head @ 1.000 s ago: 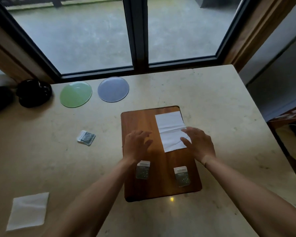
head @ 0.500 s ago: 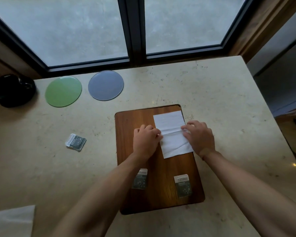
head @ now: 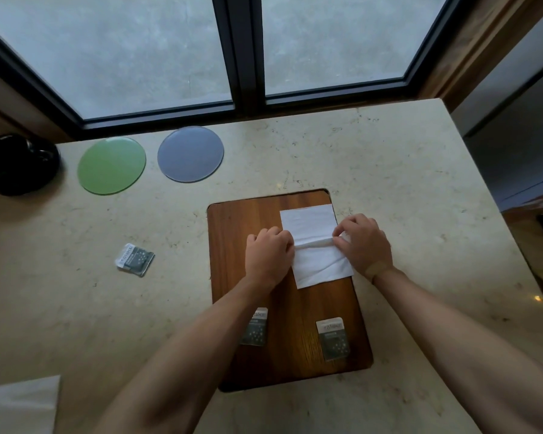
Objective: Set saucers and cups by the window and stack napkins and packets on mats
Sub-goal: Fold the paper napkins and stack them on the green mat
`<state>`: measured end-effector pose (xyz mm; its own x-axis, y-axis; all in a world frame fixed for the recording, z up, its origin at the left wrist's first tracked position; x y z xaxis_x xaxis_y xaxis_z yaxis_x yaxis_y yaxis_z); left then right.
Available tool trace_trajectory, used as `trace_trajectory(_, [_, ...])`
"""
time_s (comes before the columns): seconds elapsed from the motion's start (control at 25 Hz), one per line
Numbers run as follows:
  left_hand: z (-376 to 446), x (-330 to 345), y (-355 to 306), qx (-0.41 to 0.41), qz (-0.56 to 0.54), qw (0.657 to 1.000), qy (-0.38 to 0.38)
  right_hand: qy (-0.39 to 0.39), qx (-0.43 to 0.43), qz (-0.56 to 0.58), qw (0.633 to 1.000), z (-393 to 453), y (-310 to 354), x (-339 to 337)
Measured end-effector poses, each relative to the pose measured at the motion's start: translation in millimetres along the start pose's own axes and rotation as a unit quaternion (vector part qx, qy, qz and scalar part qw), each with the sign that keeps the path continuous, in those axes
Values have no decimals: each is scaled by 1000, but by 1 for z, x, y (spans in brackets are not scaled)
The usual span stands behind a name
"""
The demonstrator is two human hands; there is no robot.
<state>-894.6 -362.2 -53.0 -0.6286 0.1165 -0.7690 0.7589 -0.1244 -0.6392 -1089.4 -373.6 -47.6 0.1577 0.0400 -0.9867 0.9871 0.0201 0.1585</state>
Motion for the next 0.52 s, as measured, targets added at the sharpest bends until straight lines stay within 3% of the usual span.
trace_trajectory(0.24, [-16,-28,-19,17,-69,997,-39,27,-2,84,996,-18,6,-25])
trace_trajectory(0.4, [-40,-46,-33,-2,-151,988,11,73,58,193,977,-44,10,-52])
trace_trajectory(0.52, [-64,-63,-41,-63,-287,955,43,104,70,272,954,-63,18,-69])
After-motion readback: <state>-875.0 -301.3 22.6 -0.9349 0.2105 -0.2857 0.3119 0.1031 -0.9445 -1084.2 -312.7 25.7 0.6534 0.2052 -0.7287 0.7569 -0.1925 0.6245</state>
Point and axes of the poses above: each hand's wrist, its own z-axis towards the middle knuckle, its own x-axis out of the palm, y = z × x, the point moved 6 cm from there along z, towards the middle knuckle, and after that the axes turned 14 degrees about -z, right-handed, at the moved point
